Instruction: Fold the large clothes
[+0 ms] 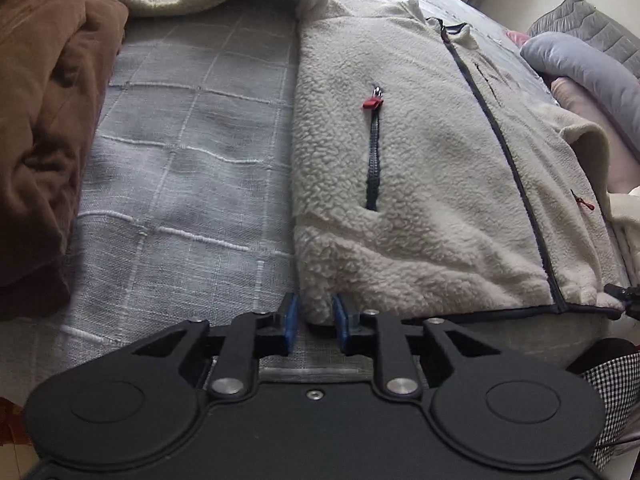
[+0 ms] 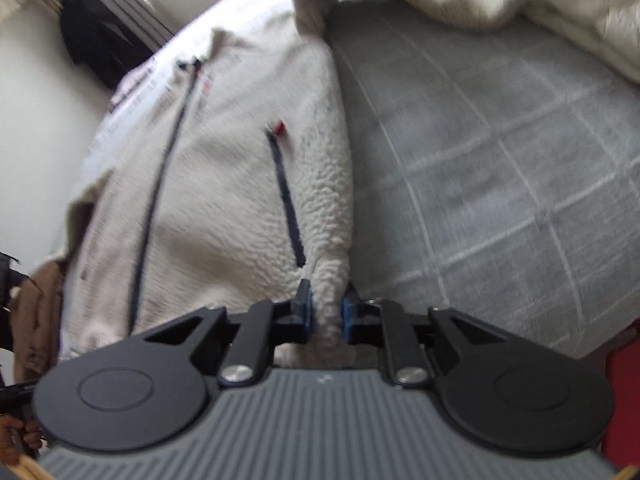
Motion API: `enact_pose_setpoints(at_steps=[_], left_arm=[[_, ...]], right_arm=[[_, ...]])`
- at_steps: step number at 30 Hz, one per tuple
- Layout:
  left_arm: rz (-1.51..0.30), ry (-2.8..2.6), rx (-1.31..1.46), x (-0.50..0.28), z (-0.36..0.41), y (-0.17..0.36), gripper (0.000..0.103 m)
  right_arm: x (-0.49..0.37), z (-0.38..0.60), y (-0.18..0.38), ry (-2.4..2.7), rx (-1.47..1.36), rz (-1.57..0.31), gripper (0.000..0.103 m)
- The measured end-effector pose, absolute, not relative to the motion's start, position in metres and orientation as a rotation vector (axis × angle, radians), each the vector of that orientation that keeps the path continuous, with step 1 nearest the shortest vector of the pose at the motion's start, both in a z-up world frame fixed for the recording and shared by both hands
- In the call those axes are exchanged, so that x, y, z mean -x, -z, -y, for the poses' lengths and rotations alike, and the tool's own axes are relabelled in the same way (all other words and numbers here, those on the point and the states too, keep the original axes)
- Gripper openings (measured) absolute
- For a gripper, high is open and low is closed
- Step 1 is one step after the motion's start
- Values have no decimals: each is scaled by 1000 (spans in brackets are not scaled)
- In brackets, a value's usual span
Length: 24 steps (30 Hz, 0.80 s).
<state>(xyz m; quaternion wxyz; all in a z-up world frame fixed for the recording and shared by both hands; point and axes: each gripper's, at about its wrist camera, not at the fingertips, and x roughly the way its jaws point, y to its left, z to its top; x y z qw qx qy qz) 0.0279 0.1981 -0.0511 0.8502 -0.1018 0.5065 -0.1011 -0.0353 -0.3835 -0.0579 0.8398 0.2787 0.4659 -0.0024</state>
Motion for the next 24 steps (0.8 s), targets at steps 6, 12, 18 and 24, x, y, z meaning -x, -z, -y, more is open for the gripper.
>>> enact_pose_setpoints(at_steps=[6, 12, 18, 24], left_arm=[[-885, 152, 51, -22, -183, 14, 89], [-832, 162, 22, -58, -142, 3, 97], [-814, 209, -13, -90, -90, -6, 98], [-811, 301, -57, -140, -30, -9, 98]], right_arm=[[40, 415, 27, 112, -524, -835, 89], [15, 493, -4, 302, -561, -645, 89], [-31, 555, -8, 577, -446, -563, 89], [-65, 581, 6, 647, -410, -529, 46]])
